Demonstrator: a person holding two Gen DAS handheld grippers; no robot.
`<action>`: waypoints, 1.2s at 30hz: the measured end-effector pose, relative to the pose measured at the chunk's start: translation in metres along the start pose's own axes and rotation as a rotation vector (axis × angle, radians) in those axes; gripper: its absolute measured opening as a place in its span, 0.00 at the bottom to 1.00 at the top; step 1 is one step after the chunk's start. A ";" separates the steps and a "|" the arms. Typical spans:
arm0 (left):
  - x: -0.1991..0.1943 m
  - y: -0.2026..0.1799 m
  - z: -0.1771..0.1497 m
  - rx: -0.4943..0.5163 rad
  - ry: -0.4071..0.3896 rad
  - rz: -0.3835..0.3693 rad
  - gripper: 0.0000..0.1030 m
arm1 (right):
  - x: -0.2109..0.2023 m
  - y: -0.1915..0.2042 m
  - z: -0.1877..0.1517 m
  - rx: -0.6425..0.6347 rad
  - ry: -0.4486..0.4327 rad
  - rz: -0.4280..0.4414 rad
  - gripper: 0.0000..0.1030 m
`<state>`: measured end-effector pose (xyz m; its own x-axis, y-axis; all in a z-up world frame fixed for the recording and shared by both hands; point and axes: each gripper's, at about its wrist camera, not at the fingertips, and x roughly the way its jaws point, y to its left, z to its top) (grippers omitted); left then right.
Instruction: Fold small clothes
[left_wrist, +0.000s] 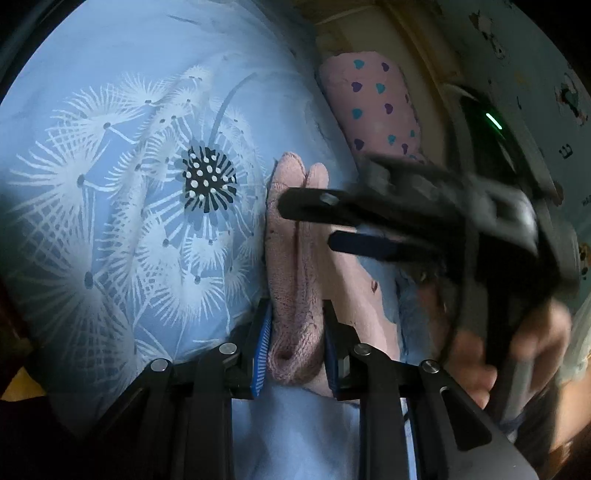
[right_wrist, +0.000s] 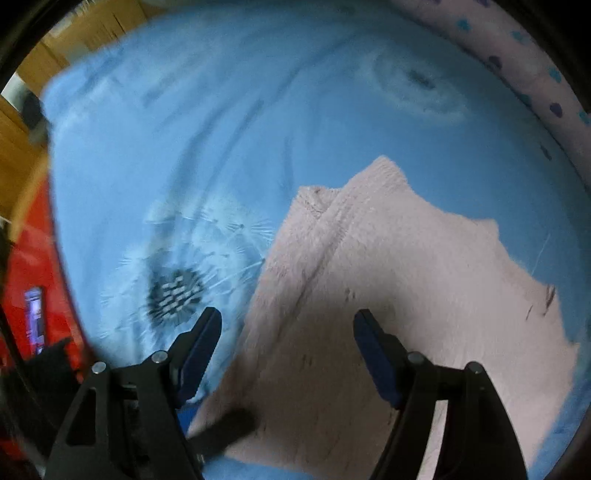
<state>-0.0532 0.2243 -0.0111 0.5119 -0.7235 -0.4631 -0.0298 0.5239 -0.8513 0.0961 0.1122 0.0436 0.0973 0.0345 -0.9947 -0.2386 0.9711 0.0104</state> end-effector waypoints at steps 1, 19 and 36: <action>0.001 -0.001 0.000 0.005 -0.002 0.003 0.05 | 0.004 0.003 0.005 0.000 0.028 -0.030 0.75; -0.011 0.001 -0.002 0.004 -0.003 -0.046 0.13 | 0.026 0.020 0.037 0.072 0.175 -0.203 0.55; -0.008 -0.047 -0.009 0.234 0.022 0.053 0.00 | -0.046 -0.038 0.009 0.164 -0.095 0.039 0.15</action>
<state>-0.0635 0.2017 0.0304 0.4957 -0.7009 -0.5128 0.1451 0.6490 -0.7468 0.1091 0.0760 0.0901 0.1833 0.0877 -0.9791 -0.0843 0.9937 0.0733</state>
